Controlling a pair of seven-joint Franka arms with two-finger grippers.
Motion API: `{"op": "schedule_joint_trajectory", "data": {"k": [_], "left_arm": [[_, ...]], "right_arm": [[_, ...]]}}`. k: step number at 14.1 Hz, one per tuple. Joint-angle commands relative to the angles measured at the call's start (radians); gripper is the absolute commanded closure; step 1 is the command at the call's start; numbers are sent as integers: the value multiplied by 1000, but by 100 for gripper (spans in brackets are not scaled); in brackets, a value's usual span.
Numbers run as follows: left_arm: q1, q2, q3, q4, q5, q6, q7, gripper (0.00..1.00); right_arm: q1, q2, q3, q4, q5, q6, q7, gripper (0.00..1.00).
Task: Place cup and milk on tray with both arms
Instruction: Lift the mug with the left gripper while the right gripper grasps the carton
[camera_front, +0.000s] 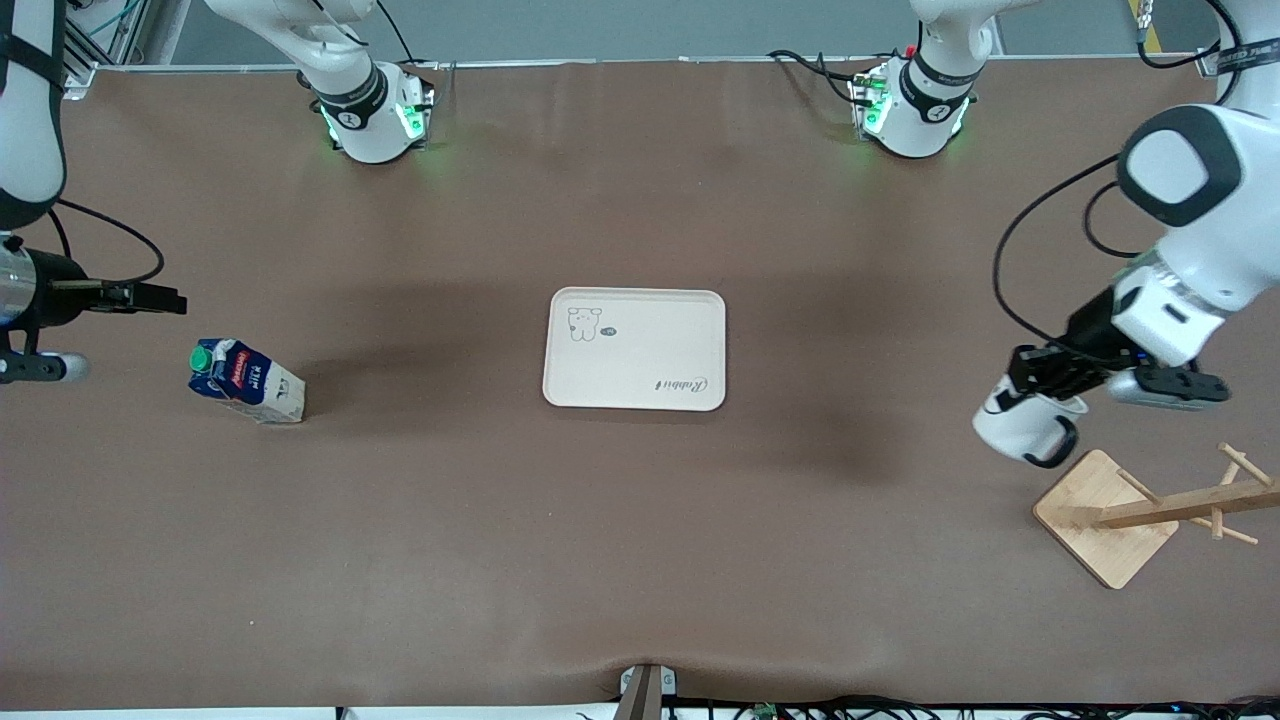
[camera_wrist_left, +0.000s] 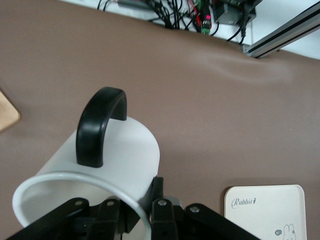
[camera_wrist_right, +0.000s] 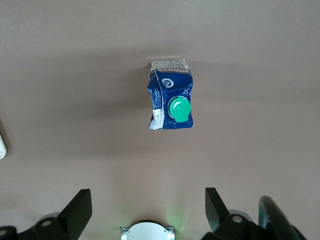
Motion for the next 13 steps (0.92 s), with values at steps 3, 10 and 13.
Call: {"op": "schedule_joint_trajectory", "data": {"k": [3,10,13], "left_arm": [[-26,74,-139,28,69,-7,-300,100],[-266,192,-137,51,155,-7,-671,100],[-358,253,-137,83,242,-4,-849,100]], "right_arm": [[-6,51,3,21,0,-12,10,0],[-2,92,2,-31,9,79,10,0],[-26,83,2,-124,7,244,7,0]]}}
